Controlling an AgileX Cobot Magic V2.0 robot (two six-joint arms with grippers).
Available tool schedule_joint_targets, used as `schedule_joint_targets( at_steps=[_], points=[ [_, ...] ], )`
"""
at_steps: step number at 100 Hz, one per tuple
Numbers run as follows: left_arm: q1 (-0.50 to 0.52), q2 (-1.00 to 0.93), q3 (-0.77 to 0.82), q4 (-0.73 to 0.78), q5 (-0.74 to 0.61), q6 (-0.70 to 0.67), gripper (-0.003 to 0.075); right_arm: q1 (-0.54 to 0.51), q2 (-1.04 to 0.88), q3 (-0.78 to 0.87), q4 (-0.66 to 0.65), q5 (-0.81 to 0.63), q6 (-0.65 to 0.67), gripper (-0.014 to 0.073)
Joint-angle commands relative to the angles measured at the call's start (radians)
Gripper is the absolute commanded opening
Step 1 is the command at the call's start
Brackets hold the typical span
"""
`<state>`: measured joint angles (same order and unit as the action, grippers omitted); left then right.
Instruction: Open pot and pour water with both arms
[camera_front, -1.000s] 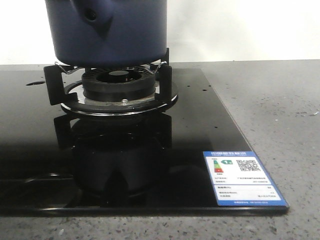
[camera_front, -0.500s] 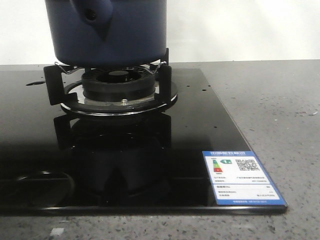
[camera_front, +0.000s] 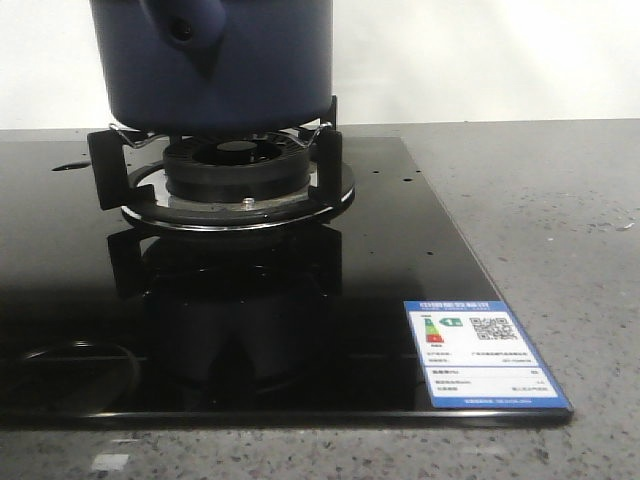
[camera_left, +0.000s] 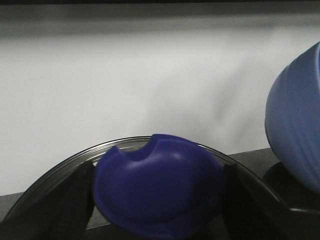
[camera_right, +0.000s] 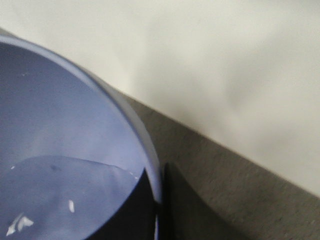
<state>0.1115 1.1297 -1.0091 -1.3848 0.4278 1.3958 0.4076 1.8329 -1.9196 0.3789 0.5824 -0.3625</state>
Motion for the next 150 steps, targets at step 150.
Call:
schedule_joint_targets(
  at_steps=[150],
  points=[
    [0.002, -0.024, -0.032, -0.064, -0.018, -0.010, 0.0369, 0.141, -0.235, 0.613, -0.205, -1.402, -0.072, -0.0043]
  ],
)
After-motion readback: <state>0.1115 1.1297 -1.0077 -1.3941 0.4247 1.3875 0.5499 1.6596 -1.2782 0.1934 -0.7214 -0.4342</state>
